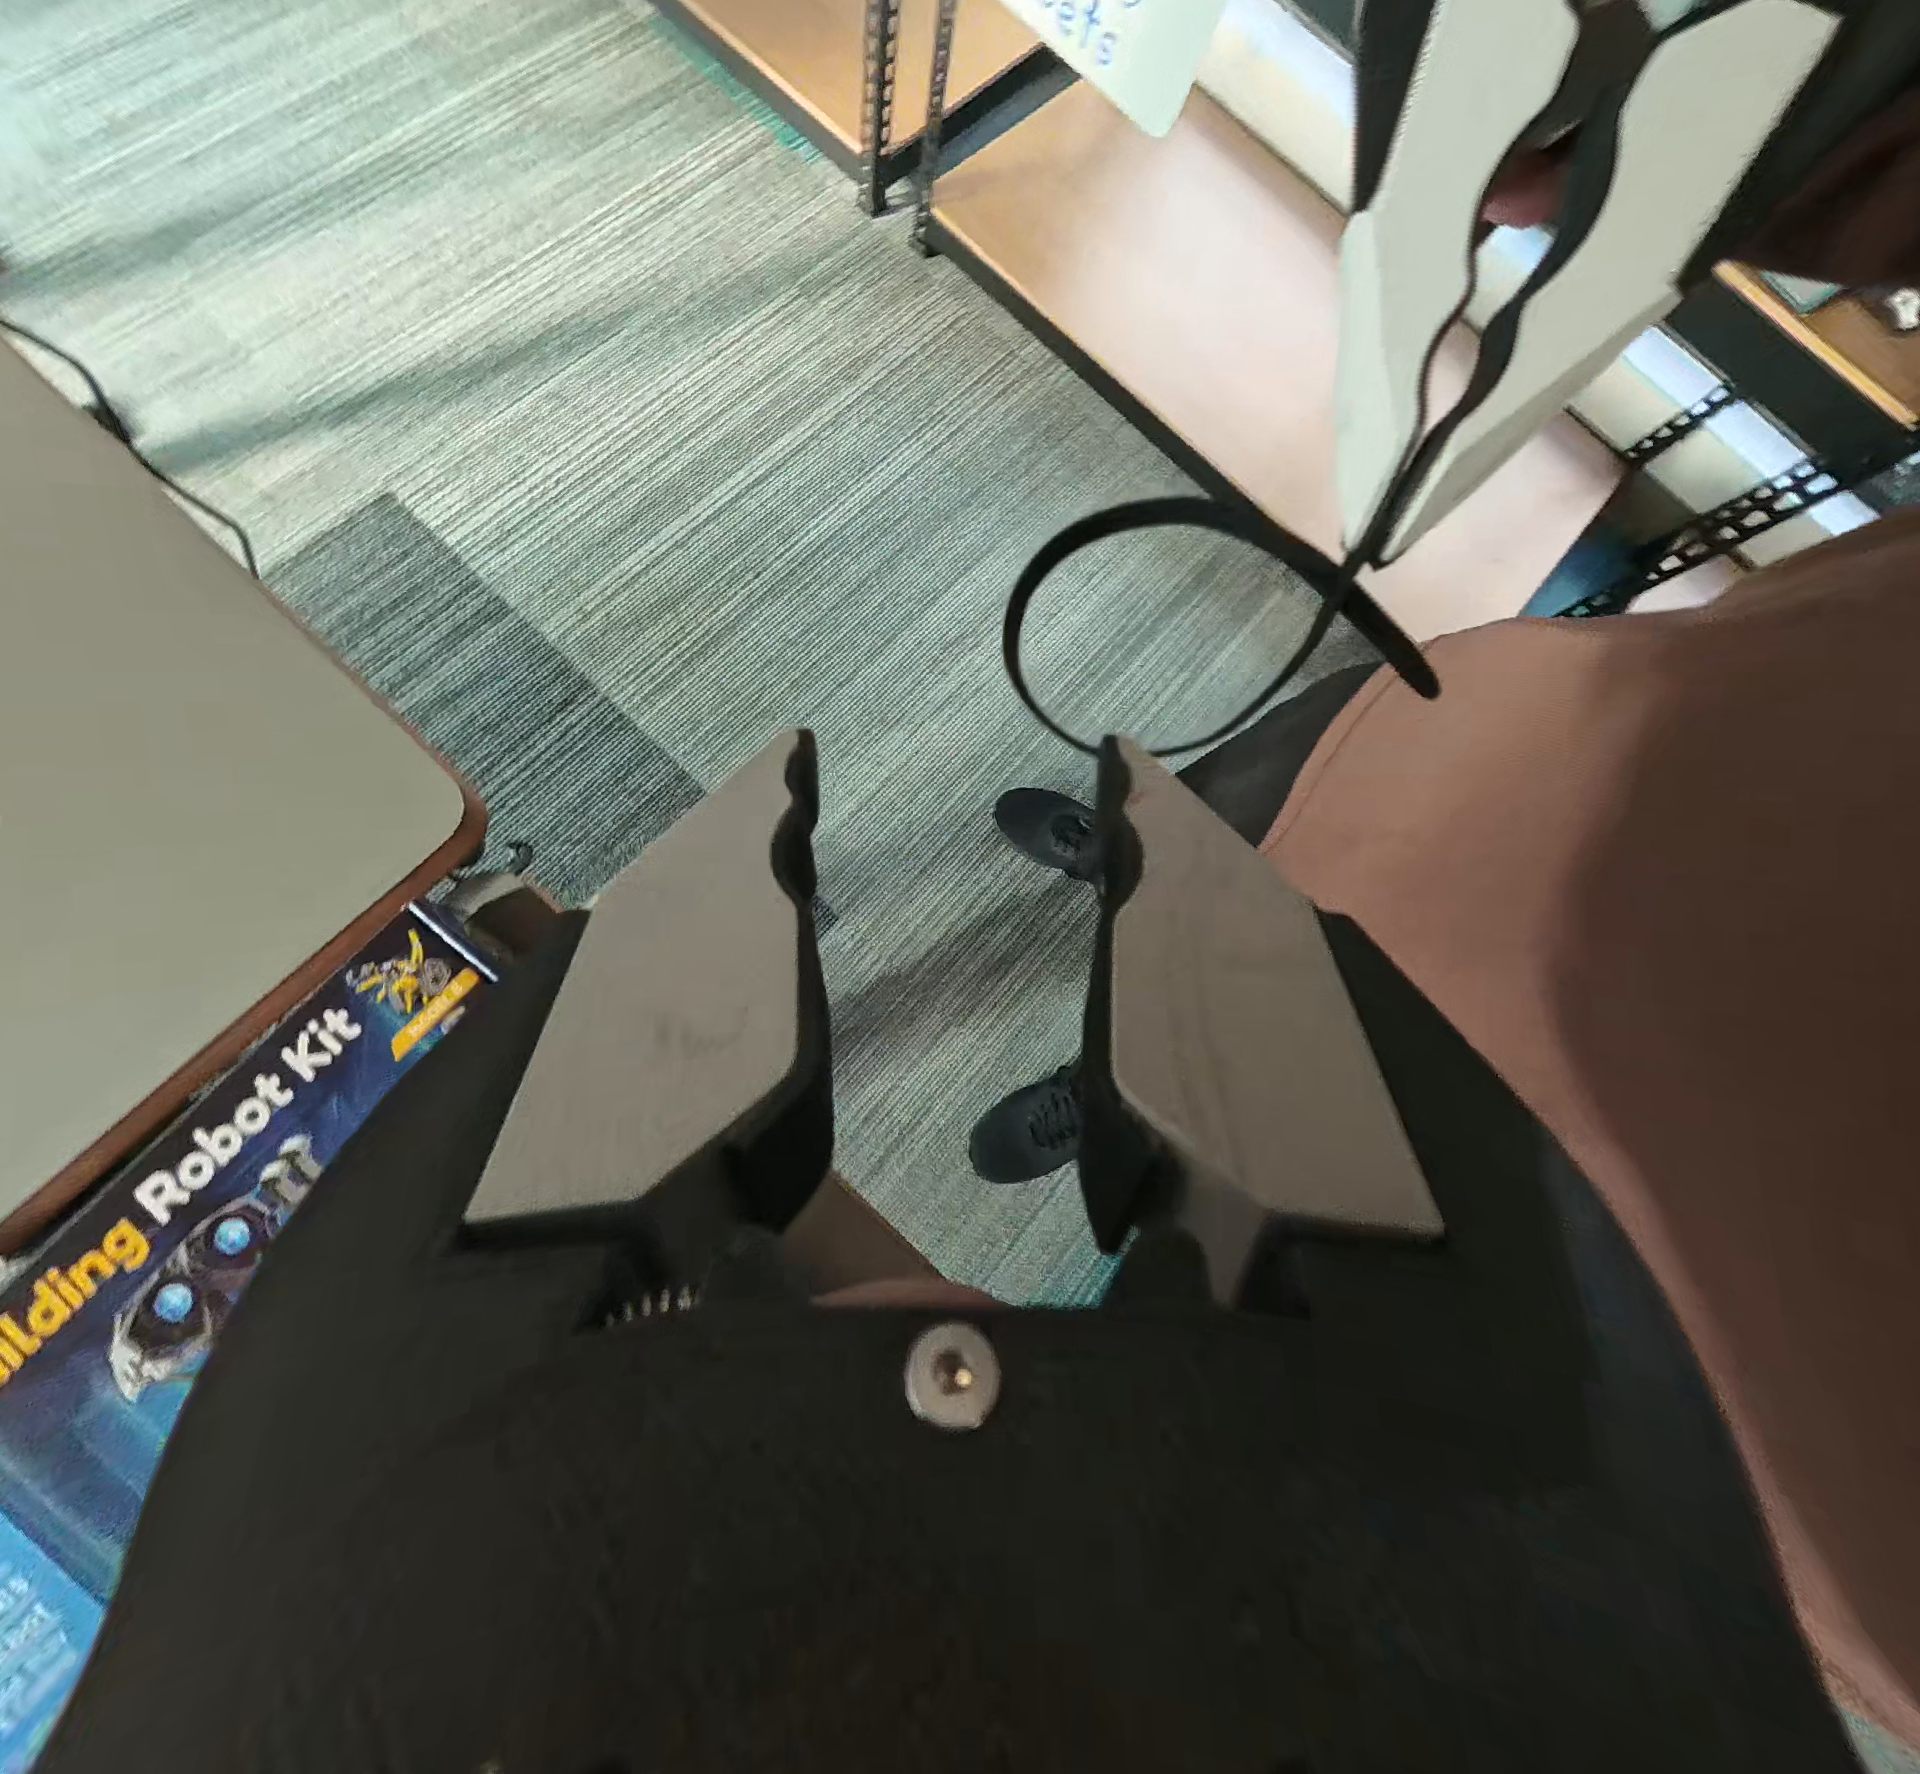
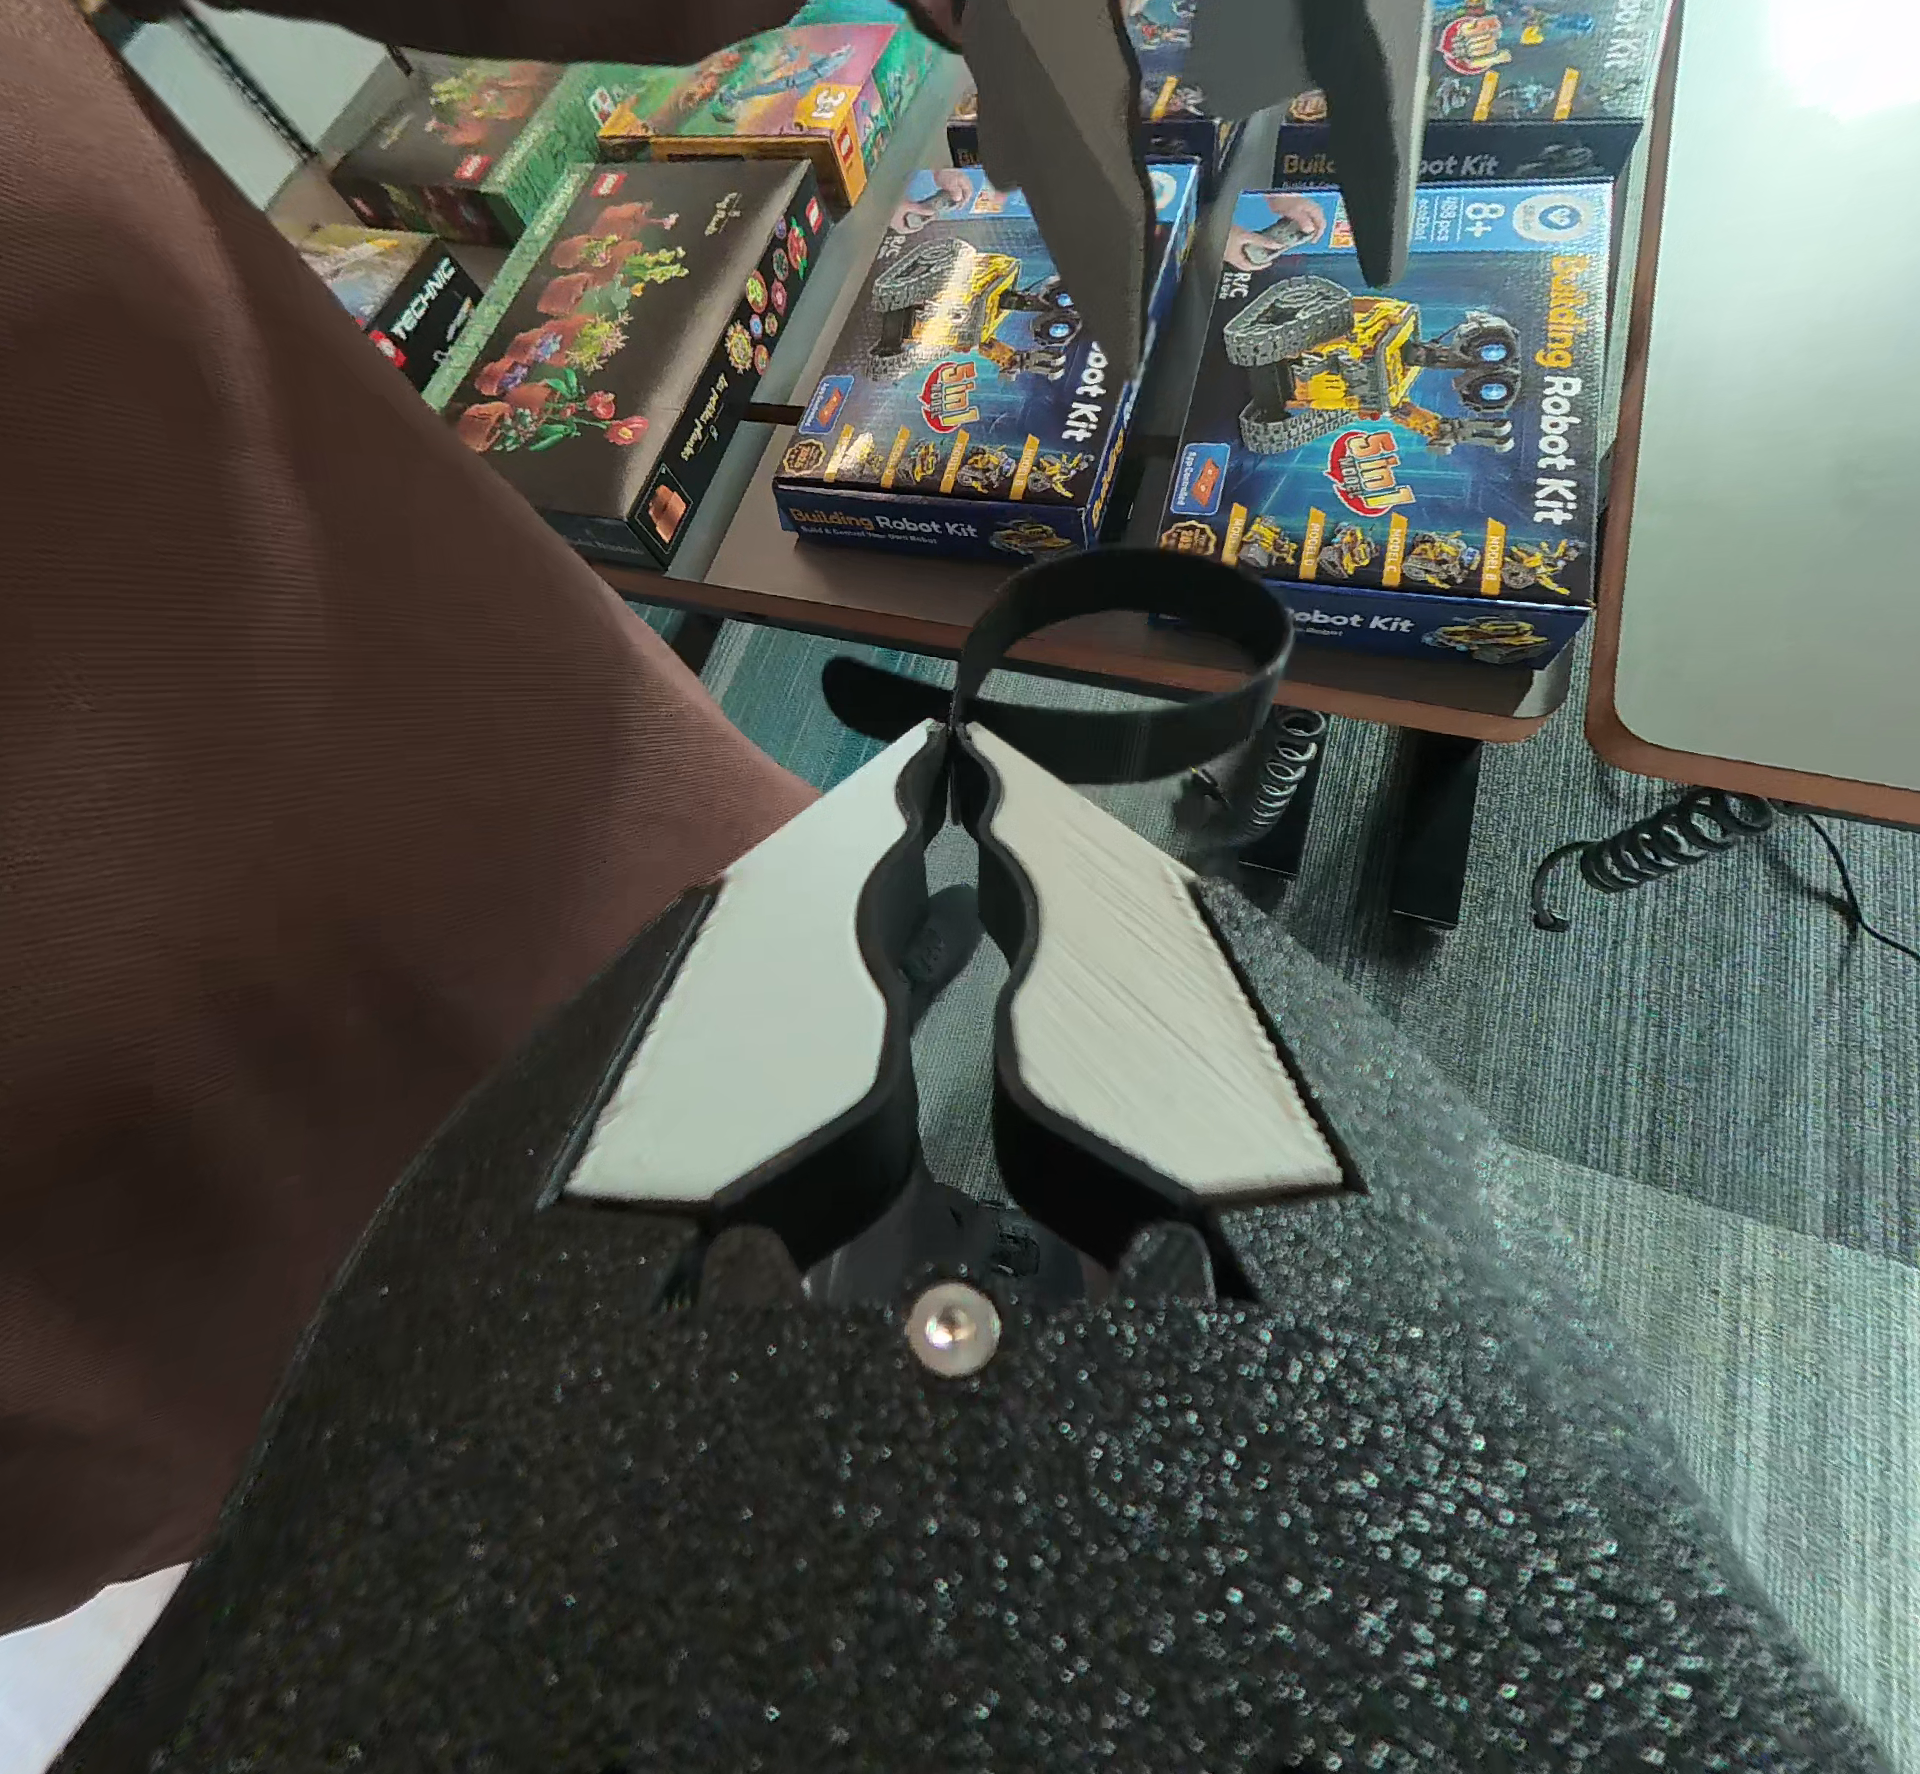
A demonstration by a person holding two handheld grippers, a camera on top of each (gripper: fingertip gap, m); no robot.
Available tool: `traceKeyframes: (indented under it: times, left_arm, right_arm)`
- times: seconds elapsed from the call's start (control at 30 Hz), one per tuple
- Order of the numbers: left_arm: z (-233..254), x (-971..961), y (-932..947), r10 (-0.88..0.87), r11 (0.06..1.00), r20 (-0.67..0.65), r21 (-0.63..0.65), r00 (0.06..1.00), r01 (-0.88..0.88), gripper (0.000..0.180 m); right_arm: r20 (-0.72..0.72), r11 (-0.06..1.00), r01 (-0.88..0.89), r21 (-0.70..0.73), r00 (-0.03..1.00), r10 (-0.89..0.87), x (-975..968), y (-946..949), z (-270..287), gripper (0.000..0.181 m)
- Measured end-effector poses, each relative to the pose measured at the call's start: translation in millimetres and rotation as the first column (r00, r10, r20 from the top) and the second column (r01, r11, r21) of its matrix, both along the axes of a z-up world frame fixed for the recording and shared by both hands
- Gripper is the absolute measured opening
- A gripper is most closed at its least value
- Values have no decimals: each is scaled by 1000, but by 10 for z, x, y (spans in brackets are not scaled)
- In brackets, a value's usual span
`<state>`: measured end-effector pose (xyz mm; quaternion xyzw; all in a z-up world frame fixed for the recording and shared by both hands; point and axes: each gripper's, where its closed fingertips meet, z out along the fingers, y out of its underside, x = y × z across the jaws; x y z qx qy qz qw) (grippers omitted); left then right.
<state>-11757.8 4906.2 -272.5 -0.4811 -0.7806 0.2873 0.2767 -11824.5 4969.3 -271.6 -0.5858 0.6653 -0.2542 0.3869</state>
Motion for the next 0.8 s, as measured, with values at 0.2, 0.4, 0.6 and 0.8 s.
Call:
traceKeyframes:
  times: [0.2, 0.4, 0.6, 0.8]
  left_arm:
    - [93, -353, 279, -303, 948, 70, -79, 950, 308, 43]
    - [-64, -620, 513, -580, 776, 233, -131, 780, 616, 36]
    - [-193, -779, 683, -672, 659, 275, -202, 688, 725, 16]
    - [-300, -929, 530, -546, 800, 179, -181, 819, 572, 0]
  right_arm:
    - [10, 997, -72, 29, 997, 72, 4, 158, 32, 0]
    - [3, 994, -102, 40, 995, 102, 21, 216, 50, 0]
    - [34, 994, -75, 74, 997, 73, -15, 259, 60, 0]
    - [45, 992, -30, 125, 999, 24, -129, 313, -56, 0]
